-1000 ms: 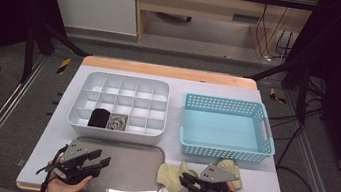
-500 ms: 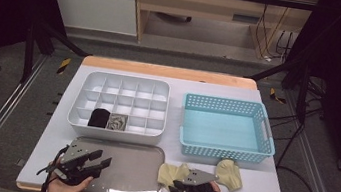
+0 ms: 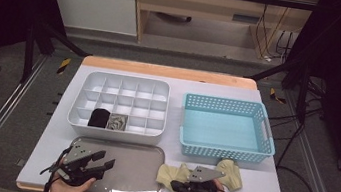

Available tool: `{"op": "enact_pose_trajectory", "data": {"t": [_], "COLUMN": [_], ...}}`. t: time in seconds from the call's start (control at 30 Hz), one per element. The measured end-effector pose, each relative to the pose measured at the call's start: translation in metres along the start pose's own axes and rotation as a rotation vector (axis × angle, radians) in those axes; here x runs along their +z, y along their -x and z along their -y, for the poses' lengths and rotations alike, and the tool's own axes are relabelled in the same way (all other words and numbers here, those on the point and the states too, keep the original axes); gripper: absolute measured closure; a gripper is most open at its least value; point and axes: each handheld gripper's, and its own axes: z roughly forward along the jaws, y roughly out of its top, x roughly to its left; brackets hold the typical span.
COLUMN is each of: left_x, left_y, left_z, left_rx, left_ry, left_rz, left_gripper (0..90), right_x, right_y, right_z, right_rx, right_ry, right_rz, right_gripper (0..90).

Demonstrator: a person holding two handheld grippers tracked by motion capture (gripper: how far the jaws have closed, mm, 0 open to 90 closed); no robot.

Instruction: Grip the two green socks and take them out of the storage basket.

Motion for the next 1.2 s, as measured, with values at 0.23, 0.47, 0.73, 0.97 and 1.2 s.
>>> {"op": "enact_pose_trajectory", "data": {"t": [0.23, 0.47, 0.73, 0.97, 1.2], "left_x": [0.006, 0.016, 0.037, 0.052, 0.063], "left_y": [0.013, 0.040, 0.063, 0.072, 0.078], "left_z": [-0.006, -0.015, -0.022, -0.027, -0.029], "left_rx": [0.043, 0.142, 0.228, 0.254, 0.285], "left_ry": [0.012, -0.007, -0.039, -0.050, -0.030], "left_rz": [0.051, 0.101, 0.135, 0.118, 0.099], "left_gripper": [42.5, 38.7, 37.3, 41.1, 42.0], "right_x": [-0.010, -0.009, -0.009, -0.010, -0.007], "right_y": [0.004, 0.004, 0.000, -0.001, -0.002], "right_z": [-0.018, -0.036, -0.046, -0.048, -0.050], "right_rx": [0.018, 0.025, 0.030, 0.037, 0.042], "right_ry": [0.036, 0.043, 0.058, 0.065, 0.062], "right_rz": [-0.054, -0.091, -0.100, -0.105, -0.118], "right_gripper": [88.7, 88.6, 88.7, 88.6, 88.6]}}
